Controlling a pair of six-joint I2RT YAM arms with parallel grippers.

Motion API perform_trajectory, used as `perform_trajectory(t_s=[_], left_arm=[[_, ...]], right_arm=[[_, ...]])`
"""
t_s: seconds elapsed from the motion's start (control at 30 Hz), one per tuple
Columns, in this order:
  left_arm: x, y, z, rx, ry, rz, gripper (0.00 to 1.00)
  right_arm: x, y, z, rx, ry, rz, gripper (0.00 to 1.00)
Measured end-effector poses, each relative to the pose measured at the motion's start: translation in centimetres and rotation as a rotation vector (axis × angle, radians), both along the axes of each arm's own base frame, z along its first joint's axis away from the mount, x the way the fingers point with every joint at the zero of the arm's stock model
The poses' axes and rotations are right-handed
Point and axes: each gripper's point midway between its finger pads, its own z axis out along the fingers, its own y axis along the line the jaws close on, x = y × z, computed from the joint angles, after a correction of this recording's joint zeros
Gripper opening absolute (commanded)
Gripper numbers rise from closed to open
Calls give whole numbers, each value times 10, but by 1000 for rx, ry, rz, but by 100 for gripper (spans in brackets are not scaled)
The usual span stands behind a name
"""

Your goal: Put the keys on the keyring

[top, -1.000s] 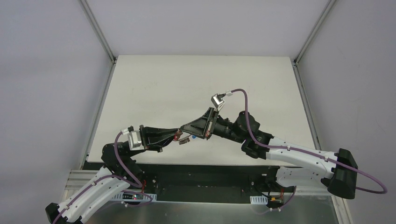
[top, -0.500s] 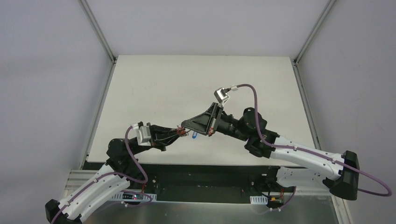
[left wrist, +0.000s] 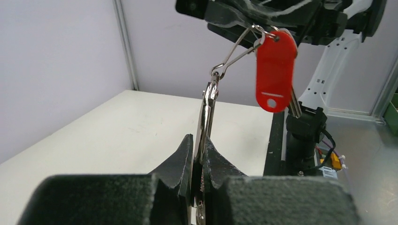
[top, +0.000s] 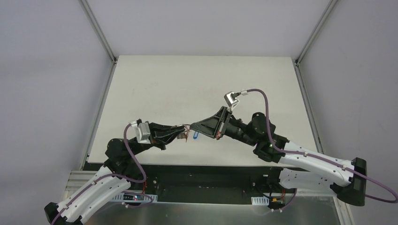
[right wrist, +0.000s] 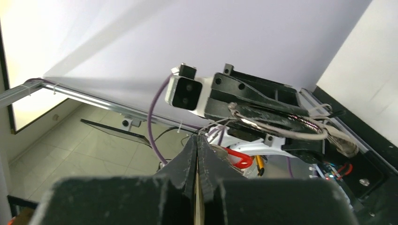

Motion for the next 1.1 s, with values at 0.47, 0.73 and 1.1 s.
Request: perform_trajectory(t_s=[0.47,0.73,1.1], left_arm=[[20,-5,-6,53,152,50,0],[31,-19,-26,100,252,33,0],[48,-23,-38,91,371,76,0]], right_arm=[[18,-51,-57,-200,-23,-213,0],[29,-73,-93,-329,-14,-313,27],[43,-103,-128,-502,-24,-435,48]])
